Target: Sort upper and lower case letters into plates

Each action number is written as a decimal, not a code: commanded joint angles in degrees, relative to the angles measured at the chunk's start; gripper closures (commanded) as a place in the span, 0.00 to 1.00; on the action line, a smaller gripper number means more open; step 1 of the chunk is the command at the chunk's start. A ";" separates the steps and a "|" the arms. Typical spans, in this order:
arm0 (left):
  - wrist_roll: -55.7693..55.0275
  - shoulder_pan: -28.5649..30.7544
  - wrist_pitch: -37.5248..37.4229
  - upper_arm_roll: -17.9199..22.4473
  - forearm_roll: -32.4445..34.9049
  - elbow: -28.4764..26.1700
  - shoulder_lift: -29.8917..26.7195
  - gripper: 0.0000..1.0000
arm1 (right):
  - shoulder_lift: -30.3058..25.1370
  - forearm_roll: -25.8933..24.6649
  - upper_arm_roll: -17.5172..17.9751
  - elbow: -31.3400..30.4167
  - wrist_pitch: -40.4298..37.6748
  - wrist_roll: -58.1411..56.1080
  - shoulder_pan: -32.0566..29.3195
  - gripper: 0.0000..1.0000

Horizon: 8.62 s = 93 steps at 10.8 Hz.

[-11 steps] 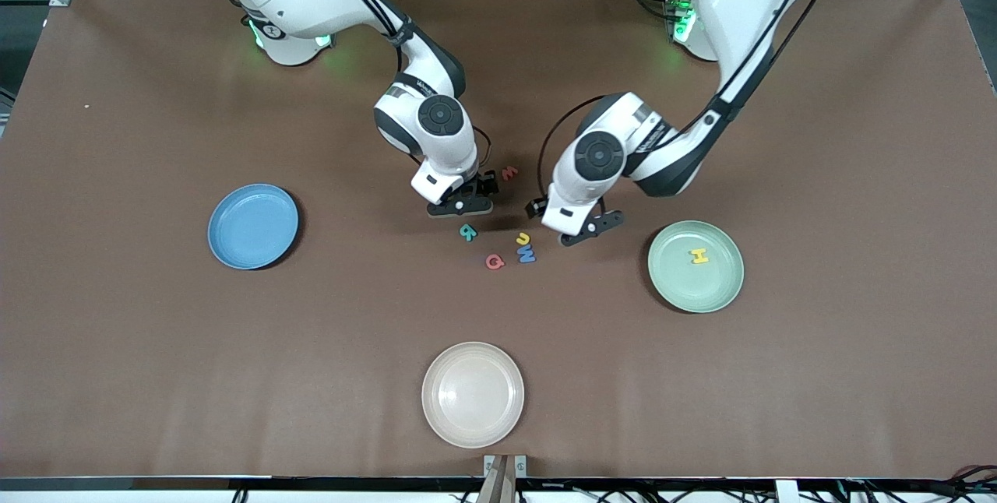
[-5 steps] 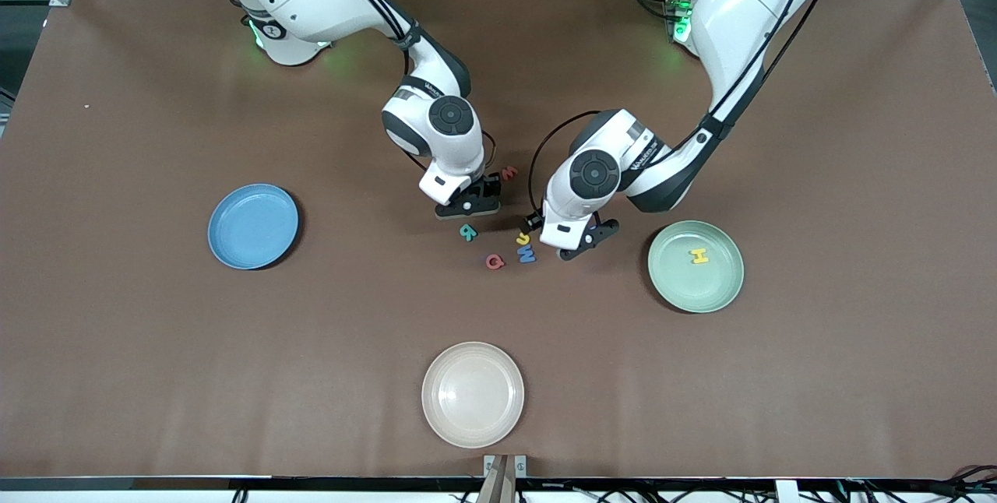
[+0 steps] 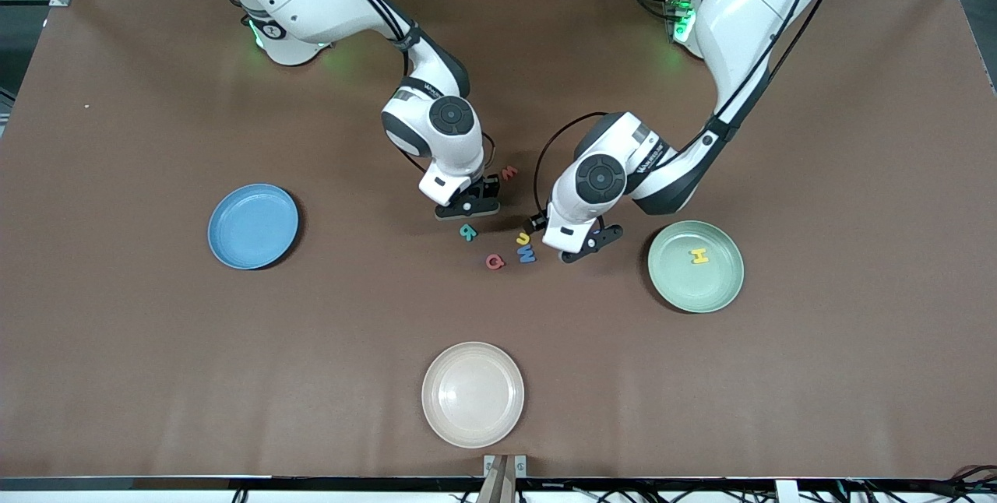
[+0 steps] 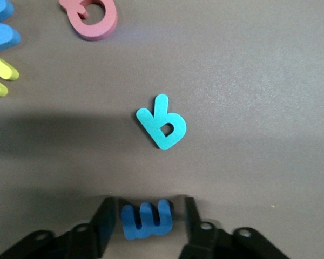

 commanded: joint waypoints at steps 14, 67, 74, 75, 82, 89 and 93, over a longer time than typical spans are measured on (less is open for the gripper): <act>-3.86 -7.05 -0.52 1.55 -7.75 11.64 7.59 0.00 | -9.67 4.61 0.79 0.16 -10.24 -4.99 -11.80 1.00; 21.63 14.96 -29.67 1.73 -16.90 9.84 1.66 0.92 | -33.16 23.10 -18.02 12.73 -44.20 -56.28 -23.60 0.00; 40.94 23.69 -30.75 1.56 -7.32 2.79 -1.52 0.84 | -33.07 23.10 -18.02 12.90 -44.11 -56.28 -23.42 0.00; 41.65 23.43 -30.75 1.65 -7.31 2.88 -1.61 0.81 | -33.07 23.10 -18.02 12.90 -44.02 -56.28 -23.42 0.00; 39.56 21.77 -30.84 1.04 -7.31 3.06 -1.87 0.00 | -32.98 23.10 -18.02 12.90 -43.50 -56.54 -23.51 0.00; 5.83 4.73 -10.31 -0.47 -14.43 5.26 0.94 0.00 | -31.31 23.19 -12.50 12.29 -39.90 -56.10 -21.22 0.00; 10.44 -2.56 -1.35 -0.03 -6.21 7.01 2.42 0.00 | -29.03 22.57 -4.51 12.02 -38.84 -42.72 -21.22 0.00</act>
